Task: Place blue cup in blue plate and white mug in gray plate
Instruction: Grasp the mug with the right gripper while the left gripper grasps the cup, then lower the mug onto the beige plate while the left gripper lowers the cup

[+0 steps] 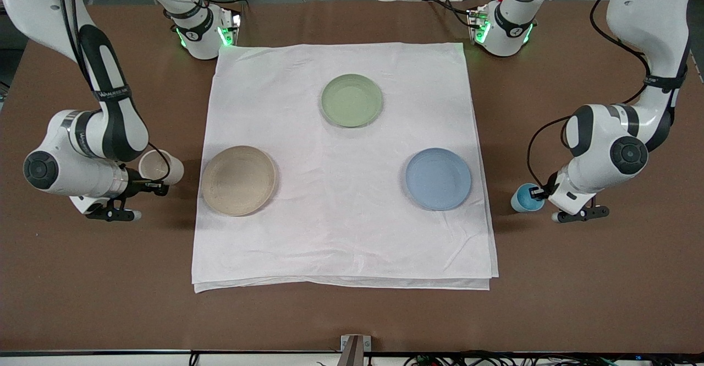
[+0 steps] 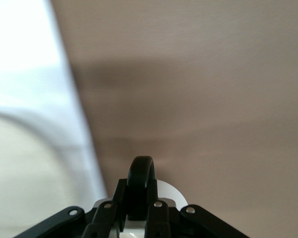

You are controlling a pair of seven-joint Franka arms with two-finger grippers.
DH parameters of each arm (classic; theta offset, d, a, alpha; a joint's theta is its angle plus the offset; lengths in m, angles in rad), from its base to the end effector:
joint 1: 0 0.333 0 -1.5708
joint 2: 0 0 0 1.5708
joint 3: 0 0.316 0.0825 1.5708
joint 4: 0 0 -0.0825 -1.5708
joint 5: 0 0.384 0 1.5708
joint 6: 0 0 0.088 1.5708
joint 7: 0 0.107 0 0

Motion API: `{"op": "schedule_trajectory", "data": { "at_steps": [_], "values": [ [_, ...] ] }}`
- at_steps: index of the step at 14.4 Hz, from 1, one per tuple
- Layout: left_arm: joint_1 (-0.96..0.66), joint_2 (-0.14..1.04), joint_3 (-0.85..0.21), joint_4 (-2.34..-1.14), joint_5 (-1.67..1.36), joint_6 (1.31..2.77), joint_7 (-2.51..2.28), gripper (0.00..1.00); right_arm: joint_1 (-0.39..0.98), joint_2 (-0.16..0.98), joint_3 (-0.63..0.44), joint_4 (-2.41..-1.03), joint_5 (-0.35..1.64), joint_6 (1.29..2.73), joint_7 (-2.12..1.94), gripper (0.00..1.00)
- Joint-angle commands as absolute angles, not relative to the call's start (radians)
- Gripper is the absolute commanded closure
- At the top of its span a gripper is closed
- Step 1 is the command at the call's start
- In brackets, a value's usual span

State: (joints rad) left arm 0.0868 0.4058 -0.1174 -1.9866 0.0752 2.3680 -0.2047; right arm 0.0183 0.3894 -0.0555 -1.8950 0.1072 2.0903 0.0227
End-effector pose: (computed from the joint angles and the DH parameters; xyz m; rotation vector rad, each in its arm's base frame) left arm 0.6079 -0.0154 0.2582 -3.1269 -0.2015 0.0311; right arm 0.6063 -0.0158 0.2835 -3.0544 0.1836 0.2952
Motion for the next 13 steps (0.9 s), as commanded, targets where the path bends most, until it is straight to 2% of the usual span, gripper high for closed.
{"op": "schedule_trajectory", "data": {
  "at_steps": [1,4,6,8,9,10,11,13],
  "values": [
    [0.08,0.296,-0.181,-2.002,0.092,2.29,-0.305,1.0,0.067,0.308,-0.003,-1.957,0.184,2.086,0.158,1.0],
    [0.078,0.27,-0.306,-2.005,0.092,2.238,-0.504,1.0,0.165,0.296,0.008,-2.051,0.216,2.256,0.253,1.0],
    [0.074,0.287,-0.359,-2.017,0.092,2.246,-0.616,1.0,0.213,0.305,0.008,-2.107,0.216,2.386,0.281,1.0],
    [0.029,0.32,-0.377,-2.017,0.092,2.255,-0.705,1.0,0.222,0.324,0.008,-2.112,0.215,2.431,0.284,0.99],
    [0.005,0.336,-0.377,-2.02,0.094,2.267,-0.738,1.0,0.222,0.33,0.008,-2.108,0.215,2.43,0.282,0.82],
    [-0.005,0.35,-0.377,-2.025,0.094,2.272,-0.762,1.0,0.222,0.331,0.008,-2.103,0.215,2.428,0.282,0.35],
    [-0.006,0.365,-0.377,-2.025,0.094,2.275,-0.77,0.99,0.221,0.331,0.008,-2.1,0.215,2.422,0.282,0.0],
    [-0.011,0.38,-0.379,-2.026,0.095,2.286,-0.775,0.92,0.216,0.327,0.008,-2.059,0.215,2.389,0.281,0.0]
  ]
}}
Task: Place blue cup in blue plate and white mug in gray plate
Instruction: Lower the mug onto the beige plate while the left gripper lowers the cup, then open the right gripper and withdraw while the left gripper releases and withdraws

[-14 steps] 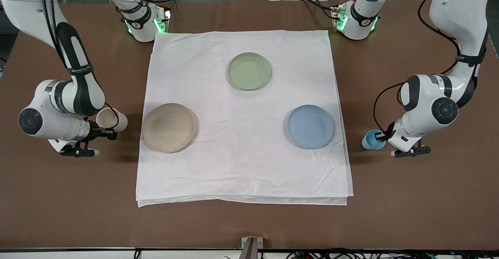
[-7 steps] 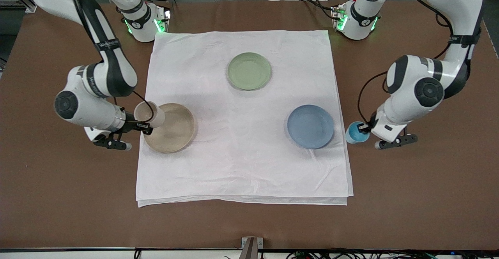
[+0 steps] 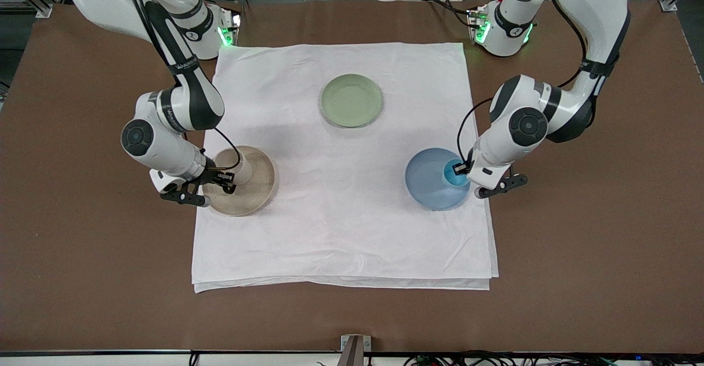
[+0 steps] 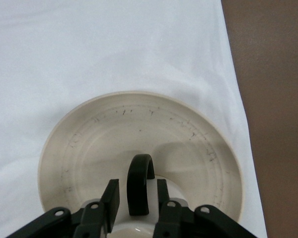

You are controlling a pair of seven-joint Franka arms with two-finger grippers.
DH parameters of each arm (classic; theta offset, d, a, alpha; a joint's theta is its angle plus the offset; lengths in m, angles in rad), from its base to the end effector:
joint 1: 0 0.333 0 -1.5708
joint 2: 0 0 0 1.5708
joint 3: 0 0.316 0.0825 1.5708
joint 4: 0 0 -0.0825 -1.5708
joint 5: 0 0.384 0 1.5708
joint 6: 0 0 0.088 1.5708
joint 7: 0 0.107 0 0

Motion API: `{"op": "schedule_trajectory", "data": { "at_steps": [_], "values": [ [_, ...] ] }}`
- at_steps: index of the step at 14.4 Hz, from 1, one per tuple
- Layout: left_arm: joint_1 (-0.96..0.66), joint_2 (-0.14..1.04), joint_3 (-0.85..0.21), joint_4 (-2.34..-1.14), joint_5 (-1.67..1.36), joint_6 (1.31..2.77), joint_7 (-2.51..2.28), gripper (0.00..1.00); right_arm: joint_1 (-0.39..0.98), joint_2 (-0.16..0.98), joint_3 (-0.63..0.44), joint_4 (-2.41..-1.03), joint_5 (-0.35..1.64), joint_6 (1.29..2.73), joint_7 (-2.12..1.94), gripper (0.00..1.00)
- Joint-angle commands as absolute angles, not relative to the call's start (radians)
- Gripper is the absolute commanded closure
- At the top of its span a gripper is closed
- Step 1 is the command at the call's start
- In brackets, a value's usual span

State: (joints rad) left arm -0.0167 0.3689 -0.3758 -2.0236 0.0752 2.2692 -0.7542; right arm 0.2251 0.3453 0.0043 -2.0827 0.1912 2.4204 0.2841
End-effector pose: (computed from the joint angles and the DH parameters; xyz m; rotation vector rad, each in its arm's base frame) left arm 0.5467 -0.2185 0.2702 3.0797 0.5082 -0.1914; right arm 0.5700 0.1340 0.2585 -3.0051 0.3003 0.0600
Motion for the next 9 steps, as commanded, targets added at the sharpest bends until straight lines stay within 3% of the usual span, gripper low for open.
{"op": "schedule_trajectory", "data": {
  "at_steps": [1,2,3,5,9],
  "values": [
    [-0.014,0.385,-0.379,-2.023,0.095,2.286,-0.775,0.83,0.213,0.322,0.006,-2.016,0.213,2.322,0.279,0.0],
    [-0.018,0.384,-0.377,-2.019,0.094,2.286,-0.773,0.75,0.212,0.313,-0.003,-1.947,0.203,2.192,0.275,0.0],
    [-0.008,0.377,-0.377,-2.007,0.094,2.284,-0.77,0.55,0.206,0.301,-0.011,-1.874,0.19,2.068,0.269,0.0],
    [0.0,0.359,-0.376,-1.956,0.094,2.267,-0.769,0.0,0.186,0.281,-0.021,-1.71,0.073,1.813,0.244,0.0],
    [0.064,0.29,-0.371,-1.808,0.097,2.137,-0.735,0.0,0.085,0.252,-0.021,-1.525,0.031,1.516,0.075,0.0]
  ]
}}
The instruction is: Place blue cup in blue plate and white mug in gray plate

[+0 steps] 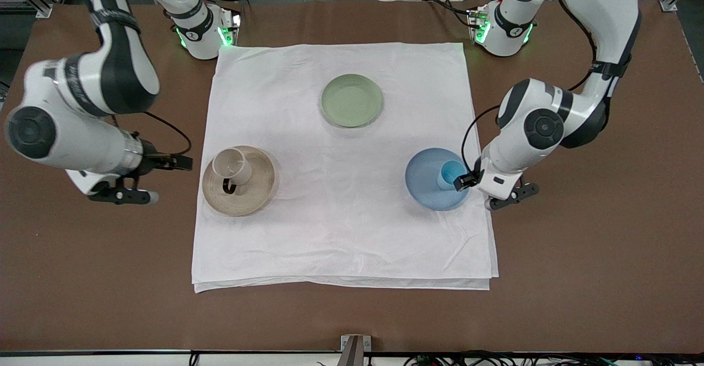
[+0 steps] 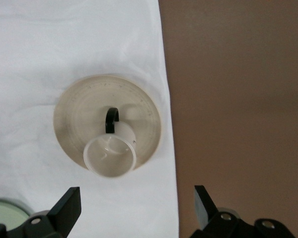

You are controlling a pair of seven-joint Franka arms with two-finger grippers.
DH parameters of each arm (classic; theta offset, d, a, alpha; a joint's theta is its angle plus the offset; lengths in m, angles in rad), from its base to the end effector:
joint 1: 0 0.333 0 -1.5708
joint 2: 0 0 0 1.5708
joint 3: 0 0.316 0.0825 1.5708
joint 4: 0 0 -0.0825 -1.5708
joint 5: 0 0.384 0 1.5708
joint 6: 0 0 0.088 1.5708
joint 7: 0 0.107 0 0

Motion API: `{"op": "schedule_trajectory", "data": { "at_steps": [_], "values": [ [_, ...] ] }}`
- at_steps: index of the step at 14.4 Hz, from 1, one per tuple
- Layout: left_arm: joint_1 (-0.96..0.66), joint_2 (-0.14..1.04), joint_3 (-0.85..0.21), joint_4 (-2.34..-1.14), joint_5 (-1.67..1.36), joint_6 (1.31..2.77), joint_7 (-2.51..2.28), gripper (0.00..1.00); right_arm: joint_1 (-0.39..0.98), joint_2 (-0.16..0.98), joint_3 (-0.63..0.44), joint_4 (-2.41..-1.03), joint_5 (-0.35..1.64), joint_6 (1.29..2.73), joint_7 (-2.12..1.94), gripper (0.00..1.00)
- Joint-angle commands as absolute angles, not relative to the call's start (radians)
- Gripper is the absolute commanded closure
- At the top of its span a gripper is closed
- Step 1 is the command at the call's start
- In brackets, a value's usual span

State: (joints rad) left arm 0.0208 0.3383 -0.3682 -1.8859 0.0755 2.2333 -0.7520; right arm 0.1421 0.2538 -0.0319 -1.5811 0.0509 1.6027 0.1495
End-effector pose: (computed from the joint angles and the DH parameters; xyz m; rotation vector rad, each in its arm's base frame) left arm 0.5944 -0.1988 0.3426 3.0183 0.5807 -0.0037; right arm 0.6080 0.0744 0.4733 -3.1071 0.0727 0.3677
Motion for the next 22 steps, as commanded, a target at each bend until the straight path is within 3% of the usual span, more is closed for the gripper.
{"op": "schedule_trajectory", "data": {
  "at_steps": [1,5,8,12,15,18,22],
  "values": [
    [0.08,0.275,-0.37,-1.757,0.097,2.075,-0.7,0.0,0.056,0.233,-0.021,-1.522,0.031,1.493,0.042,0.0],
    [0.15,0.227,-0.37,-1.541,0.097,1.802,-0.494,0.0,-0.02,0.206,-0.021,-1.502,-0.014,1.473,-0.054,0.0],
    [0.195,0.183,-0.37,-1.474,0.083,1.654,-0.373,0.0,-0.035,0.224,-0.021,-1.422,-0.015,1.453,-0.054,0.0],
    [0.071,0.051,-0.221,-1.516,0.075,1.551,-0.25,0.0,-0.031,0.222,-0.02,-1.397,0.003,1.445,-0.045,0.0],
    [0.061,-0.015,-0.213,-1.549,0.057,1.491,-0.183,0.0,-0.02,0.204,-0.018,-1.419,0.0,1.399,-0.048,0.0],
    [0.009,-0.077,-0.111,-1.612,0.032,1.491,-0.088,0.0,-0.018,0.103,-0.015,-1.524,-0.003,1.442,-0.046,0.0],
    [-0.02,-0.135,-0.106,-1.663,0.026,1.494,-0.075,0.0,-0.02,-0.072,-0.015,-1.711,-0.002,1.5,-0.026,0.0]
  ]
}}
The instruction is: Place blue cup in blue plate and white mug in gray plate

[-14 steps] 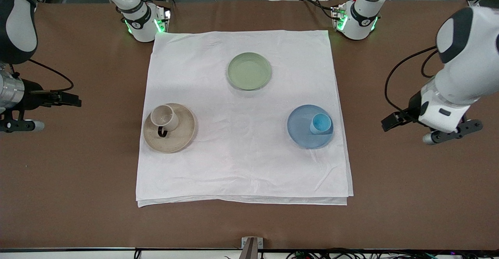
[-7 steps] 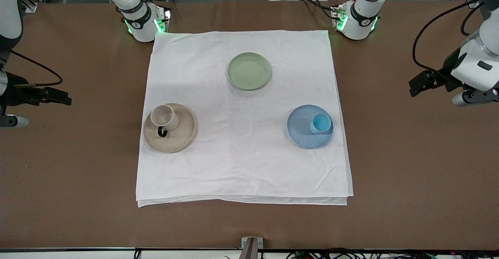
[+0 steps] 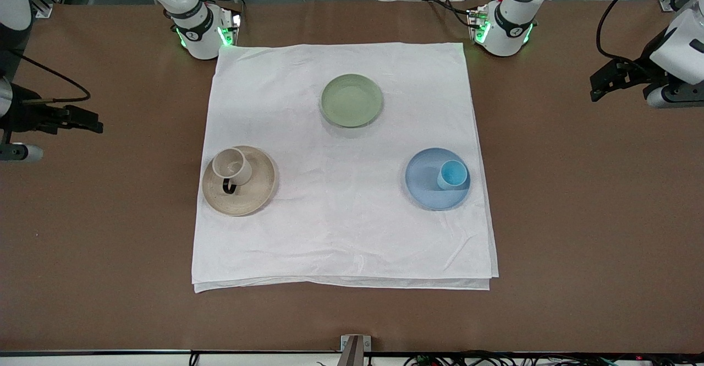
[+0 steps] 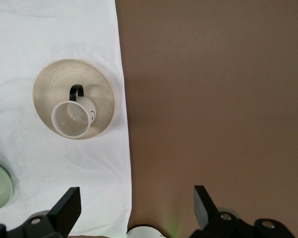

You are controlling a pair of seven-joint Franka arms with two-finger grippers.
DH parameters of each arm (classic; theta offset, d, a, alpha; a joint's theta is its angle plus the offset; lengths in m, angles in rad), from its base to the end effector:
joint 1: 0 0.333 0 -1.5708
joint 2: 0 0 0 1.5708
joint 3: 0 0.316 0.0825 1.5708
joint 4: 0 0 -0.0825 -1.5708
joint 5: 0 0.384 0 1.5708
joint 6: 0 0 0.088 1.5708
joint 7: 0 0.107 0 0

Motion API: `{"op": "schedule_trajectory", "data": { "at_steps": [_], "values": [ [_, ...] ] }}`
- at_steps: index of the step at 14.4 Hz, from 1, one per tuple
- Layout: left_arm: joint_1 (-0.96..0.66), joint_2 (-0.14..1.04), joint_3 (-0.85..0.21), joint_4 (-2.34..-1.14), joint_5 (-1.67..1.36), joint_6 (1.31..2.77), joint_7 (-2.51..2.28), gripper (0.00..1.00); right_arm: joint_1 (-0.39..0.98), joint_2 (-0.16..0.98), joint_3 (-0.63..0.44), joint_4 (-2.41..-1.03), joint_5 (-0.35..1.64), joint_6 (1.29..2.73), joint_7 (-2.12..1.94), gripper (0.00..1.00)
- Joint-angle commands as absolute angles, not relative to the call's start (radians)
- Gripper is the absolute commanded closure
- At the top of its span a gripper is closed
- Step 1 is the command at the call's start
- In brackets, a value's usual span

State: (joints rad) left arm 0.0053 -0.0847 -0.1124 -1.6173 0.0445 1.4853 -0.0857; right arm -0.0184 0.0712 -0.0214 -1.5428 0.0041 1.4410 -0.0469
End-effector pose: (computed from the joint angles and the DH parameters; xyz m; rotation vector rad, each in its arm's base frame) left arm 0.5163 -0.0531 0.6408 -3.0825 0.0278 0.0654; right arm 0.5598 -0.0214 0.5876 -3.1198 -0.0112 0.2701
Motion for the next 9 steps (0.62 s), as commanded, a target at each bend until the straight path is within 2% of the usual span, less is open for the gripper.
{"op": "schedule_trajectory", "data": {
  "at_steps": [1,9],
  "values": [
    [-0.018,-0.13,-0.106,-1.663,0.014,1.496,-0.075,0.0,-0.021,-0.095,-0.015,-1.733,-0.003,1.505,-0.017,0.0],
    [-0.012,-0.124,-0.109,-1.651,-0.003,1.497,-0.055,0.0,-0.029,-0.184,-0.012,-1.735,-0.006,1.491,-0.02,0.0]
  ]
}}
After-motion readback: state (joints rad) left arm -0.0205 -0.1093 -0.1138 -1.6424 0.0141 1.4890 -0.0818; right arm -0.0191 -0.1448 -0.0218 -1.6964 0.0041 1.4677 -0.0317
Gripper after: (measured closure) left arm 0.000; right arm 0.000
